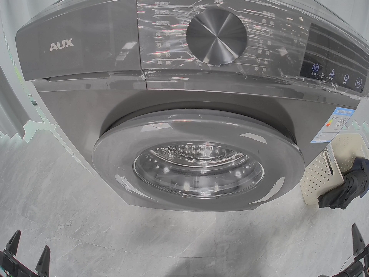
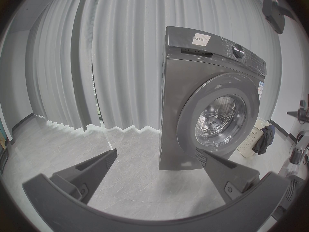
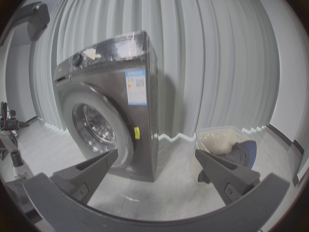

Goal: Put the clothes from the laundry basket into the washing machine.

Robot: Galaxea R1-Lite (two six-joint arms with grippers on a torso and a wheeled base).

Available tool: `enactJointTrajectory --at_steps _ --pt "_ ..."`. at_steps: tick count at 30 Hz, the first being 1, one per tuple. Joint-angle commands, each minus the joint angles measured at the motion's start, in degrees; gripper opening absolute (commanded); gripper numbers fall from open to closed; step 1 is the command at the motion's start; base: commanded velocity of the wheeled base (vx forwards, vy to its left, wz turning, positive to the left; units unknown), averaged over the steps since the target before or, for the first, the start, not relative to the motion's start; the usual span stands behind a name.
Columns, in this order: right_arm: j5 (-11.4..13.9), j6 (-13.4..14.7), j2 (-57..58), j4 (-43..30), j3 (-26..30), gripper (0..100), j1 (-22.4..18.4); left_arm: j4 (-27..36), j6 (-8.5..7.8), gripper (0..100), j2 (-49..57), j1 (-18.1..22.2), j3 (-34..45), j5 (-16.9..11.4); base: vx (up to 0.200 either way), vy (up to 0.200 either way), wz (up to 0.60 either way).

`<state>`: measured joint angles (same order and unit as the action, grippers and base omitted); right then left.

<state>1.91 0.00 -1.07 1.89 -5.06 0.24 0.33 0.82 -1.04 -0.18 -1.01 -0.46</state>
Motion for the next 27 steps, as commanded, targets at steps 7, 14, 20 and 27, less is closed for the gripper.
enactJointTrajectory --at_steps 7,14,20,27 --pt "11.62 -0.44 -28.72 3.74 -9.71 100 2.66 0.02 -0.03 100 0.95 0.01 0.84 -0.06 0.0 0.0 0.0" --pt "14.52 0.53 -48.76 16.66 -11.11 100 13.64 0.02 -0.03 100 0.95 0.01 0.84 -0.06 0.0 0.0 0.0" --pt "11.01 3.96 -55.79 23.07 -11.99 100 19.8 0.02 -0.03 100 1.04 0.01 0.84 -0.06 0.0 0.0 0.0" --pt "0.9 10.11 -64.58 32.74 -12.34 100 27.44 0.02 -0.03 100 1.04 0.01 0.84 -0.06 0.0 0.0 0.0"
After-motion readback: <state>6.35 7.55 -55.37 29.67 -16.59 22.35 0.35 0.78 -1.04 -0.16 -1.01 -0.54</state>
